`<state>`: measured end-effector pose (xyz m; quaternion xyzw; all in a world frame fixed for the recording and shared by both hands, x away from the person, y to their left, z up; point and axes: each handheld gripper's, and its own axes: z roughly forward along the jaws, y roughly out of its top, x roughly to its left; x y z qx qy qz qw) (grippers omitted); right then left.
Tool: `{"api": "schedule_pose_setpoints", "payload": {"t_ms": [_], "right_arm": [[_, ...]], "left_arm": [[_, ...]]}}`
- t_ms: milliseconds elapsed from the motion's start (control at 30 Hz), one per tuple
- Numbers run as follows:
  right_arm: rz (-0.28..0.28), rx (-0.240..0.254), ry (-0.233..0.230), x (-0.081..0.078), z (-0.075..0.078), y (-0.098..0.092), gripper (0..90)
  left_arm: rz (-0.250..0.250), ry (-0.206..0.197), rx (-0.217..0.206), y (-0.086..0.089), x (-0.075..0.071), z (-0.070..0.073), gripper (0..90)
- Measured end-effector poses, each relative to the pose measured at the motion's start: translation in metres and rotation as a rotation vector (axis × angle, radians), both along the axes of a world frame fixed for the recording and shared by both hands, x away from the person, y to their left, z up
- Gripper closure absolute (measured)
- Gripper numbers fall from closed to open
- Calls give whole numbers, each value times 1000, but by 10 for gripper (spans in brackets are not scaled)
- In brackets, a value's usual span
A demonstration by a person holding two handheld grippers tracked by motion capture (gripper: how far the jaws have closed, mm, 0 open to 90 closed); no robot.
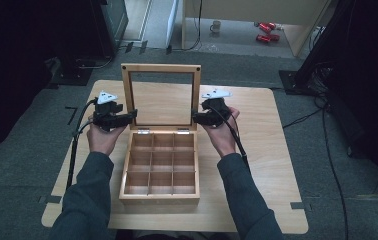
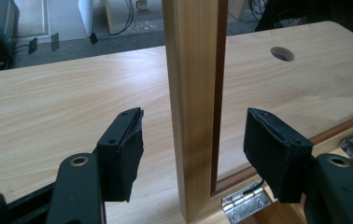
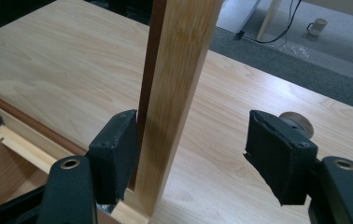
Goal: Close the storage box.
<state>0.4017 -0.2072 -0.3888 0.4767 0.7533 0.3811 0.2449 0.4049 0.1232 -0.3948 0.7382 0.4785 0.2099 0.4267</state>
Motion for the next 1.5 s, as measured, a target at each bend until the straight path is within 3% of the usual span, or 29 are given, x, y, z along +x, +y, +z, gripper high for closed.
{"api": "schedule_pose_setpoints", "payload": {"t_ms": [200,433,767,1067,1133,1500], "right_arm": [[6,17,10,11,1,9,356],[46,2,-13,16,8,24,376],[69,34,-12,19,8,23,410],[69,45,-20,14,11,21,435],[73,61,-29,9,12,20,453],[96,72,-79,-11,14,16,475]], "left_arm": [[-5,-5,-18,-3,7,5,397],[-23,-8,15,-14,12,11,440],[-30,1,13,-17,18,14,432],[-31,-9,-7,-15,12,15,448],[-29,-17,-32,-13,7,15,458],[-44,-61,-24,-12,-13,16,453]]}}
